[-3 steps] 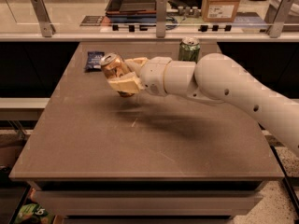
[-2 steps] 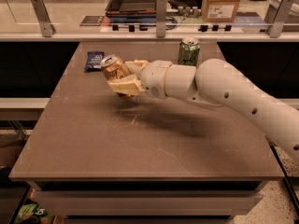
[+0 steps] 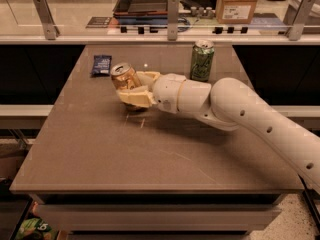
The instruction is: Place orange can upright
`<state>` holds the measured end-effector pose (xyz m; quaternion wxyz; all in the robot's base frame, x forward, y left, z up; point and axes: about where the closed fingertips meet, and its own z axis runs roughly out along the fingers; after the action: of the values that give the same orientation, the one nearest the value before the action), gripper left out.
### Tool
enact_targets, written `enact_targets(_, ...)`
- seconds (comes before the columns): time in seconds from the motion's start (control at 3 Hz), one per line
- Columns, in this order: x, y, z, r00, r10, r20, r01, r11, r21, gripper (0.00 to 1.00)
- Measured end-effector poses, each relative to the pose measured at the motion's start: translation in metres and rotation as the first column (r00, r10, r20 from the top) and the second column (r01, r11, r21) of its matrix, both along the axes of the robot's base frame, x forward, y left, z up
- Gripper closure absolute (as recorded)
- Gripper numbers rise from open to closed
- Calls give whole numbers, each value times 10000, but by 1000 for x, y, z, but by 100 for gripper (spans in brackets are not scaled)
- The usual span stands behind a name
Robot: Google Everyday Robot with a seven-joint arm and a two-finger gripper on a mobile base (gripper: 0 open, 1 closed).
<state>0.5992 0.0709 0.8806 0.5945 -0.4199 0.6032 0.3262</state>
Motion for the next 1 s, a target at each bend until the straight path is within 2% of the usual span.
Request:
enact_targets(0.67,5,-4,-17,9974,-448,-572,509,9926,1101,100)
enact_targets(1.0,6,-4,-17,9971,-468,-597,535,9920,1144,82)
